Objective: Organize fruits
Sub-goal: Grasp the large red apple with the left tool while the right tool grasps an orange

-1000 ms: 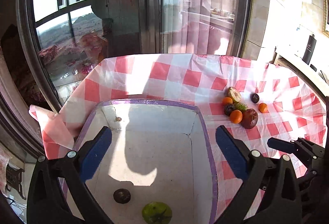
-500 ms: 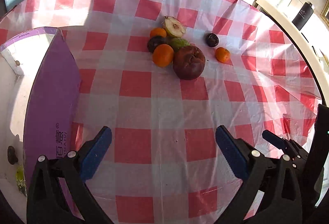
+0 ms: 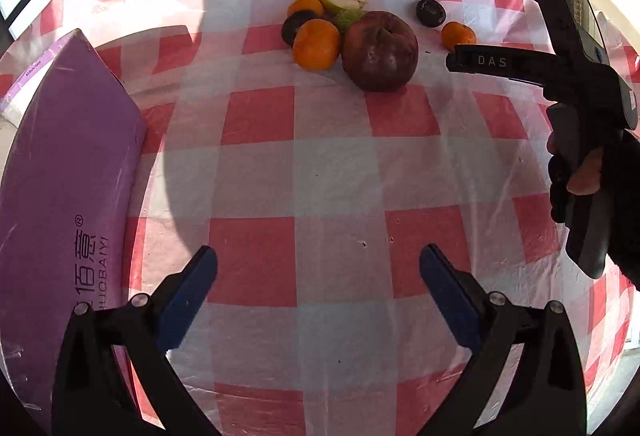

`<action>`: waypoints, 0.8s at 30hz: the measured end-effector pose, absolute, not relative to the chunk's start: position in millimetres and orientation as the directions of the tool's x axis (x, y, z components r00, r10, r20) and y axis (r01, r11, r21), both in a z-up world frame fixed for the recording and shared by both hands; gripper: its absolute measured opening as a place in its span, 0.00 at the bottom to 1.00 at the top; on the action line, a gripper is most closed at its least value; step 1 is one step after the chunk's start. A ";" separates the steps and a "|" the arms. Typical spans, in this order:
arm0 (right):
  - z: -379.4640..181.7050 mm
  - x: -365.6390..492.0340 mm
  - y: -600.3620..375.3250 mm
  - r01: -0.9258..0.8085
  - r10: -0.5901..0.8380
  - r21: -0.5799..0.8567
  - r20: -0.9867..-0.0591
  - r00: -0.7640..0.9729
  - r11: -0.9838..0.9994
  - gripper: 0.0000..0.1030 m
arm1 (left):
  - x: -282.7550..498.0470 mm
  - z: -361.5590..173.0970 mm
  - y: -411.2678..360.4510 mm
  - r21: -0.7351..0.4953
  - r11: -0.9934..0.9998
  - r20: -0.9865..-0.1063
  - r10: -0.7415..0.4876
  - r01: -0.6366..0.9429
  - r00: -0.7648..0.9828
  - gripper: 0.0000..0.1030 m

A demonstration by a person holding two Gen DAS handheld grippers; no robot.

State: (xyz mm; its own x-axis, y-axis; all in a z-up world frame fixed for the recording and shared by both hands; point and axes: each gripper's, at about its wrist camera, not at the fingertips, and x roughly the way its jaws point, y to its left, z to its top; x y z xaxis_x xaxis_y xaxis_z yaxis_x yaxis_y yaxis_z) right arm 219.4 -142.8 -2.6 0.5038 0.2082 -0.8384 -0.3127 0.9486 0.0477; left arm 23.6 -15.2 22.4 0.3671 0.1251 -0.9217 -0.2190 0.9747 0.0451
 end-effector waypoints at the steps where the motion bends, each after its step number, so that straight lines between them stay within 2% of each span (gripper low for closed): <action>1: -4.2 227.5 -139.8 -0.315 0.206 0.042 -0.837 0.507 0.948 0.80 | 24.6 20.8 -13.8 0.046 0.972 -0.923 0.129 -0.228 0.363 0.98; 7: -9.1 253.6 -128.2 -0.354 0.220 0.018 -0.813 0.539 0.935 0.75 | 46.3 15.3 -11.5 0.032 0.965 -0.920 0.129 -0.260 0.369 0.98; 9: -8.7 256.2 -127.3 -0.368 0.236 0.022 -0.803 0.547 0.929 0.66 | 58.4 15.6 -12.5 0.020 0.964 -0.916 0.124 -0.265 0.383 0.98; 10: -7.7 255.9 -127.3 -0.377 0.245 0.024 -0.798 0.551 0.926 0.56 | 64.8 15.8 -13.3 0.013 0.963 -0.913 0.120 -0.267 0.390 0.98; 13: -6.6 252.1 -132.6 -0.380 0.257 0.033 -0.790 0.556 0.924 0.41 | 85.8 16.8 -15.9 -0.010 0.962 -0.902 0.110 -0.274 0.417 0.98; 20: -3.6 228.5 -176.6 -0.248 0.227 0.096 -0.781 0.582 0.964 0.40 | 136.6 14.5 -18.2 -0.041 0.953 -0.876 0.111 -0.301 0.469 0.98; 24: -5.1 215.7 -188.8 -0.230 0.216 0.094 -0.777 0.591 0.969 0.40 | 160.6 6.3 -15.3 -0.049 0.942 -0.873 0.121 -0.333 0.473 0.97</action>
